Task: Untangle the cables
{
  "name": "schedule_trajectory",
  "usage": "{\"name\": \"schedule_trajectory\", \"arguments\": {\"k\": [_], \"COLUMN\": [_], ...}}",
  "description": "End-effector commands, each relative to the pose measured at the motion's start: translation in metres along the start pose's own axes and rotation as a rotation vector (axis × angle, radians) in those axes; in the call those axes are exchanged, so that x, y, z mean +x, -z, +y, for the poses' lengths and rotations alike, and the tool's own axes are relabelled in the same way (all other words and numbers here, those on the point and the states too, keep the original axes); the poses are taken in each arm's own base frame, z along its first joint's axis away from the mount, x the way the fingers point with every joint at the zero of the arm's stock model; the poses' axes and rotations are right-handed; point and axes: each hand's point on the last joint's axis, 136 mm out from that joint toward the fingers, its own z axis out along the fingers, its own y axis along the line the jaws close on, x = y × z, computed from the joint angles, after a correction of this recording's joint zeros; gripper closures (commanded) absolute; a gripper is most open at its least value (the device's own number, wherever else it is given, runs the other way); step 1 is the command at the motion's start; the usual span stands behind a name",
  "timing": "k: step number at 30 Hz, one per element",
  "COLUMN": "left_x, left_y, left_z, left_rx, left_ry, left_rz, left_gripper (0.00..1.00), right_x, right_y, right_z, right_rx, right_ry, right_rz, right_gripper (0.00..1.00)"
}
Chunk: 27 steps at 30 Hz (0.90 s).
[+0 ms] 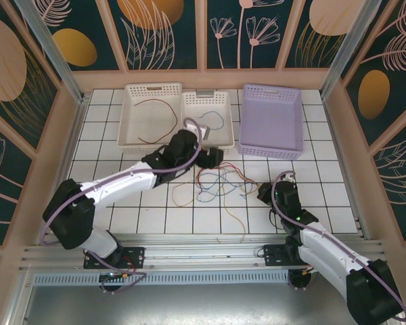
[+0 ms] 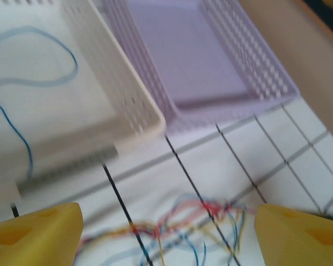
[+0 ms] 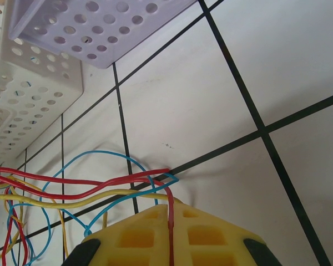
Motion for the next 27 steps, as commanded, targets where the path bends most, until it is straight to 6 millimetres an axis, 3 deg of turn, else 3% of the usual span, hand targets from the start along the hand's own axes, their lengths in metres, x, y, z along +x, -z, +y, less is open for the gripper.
{"name": "schedule_trajectory", "arguments": {"k": [1,8,14,16,22,27], "left_x": [0.036,0.096,0.134,0.131,0.142,0.144], "left_y": [0.006,0.004,-0.017,-0.023,-0.04,-0.049], "left_z": [-0.006,-0.034,-0.024,-0.029,-0.014,-0.015], "left_rx": [0.003,-0.014,-0.099,-0.103,-0.203,-0.208], "left_ry": [-0.001,-0.096,-0.152,-0.161,-0.205,-0.217], "left_rz": [0.066,0.189,0.308,0.317,0.371,0.383], "left_gripper": [0.19,0.19,0.19,0.2,0.23,0.33], "right_x": [0.0,0.0,0.0,0.0,0.0,0.0], "right_y": [-0.001,-0.001,-0.001,0.0,0.0,0.0], "right_z": [0.002,0.002,0.002,0.003,0.003,0.005], "right_rx": [-0.014,-0.012,-0.015,-0.017,-0.02,-0.024], "right_ry": [0.01,0.007,0.008,0.009,0.01,0.01], "right_rz": [0.002,0.001,0.005,0.004,0.004,0.003], "right_gripper": [1.0,1.0,1.0,1.0,1.0,1.0]}}
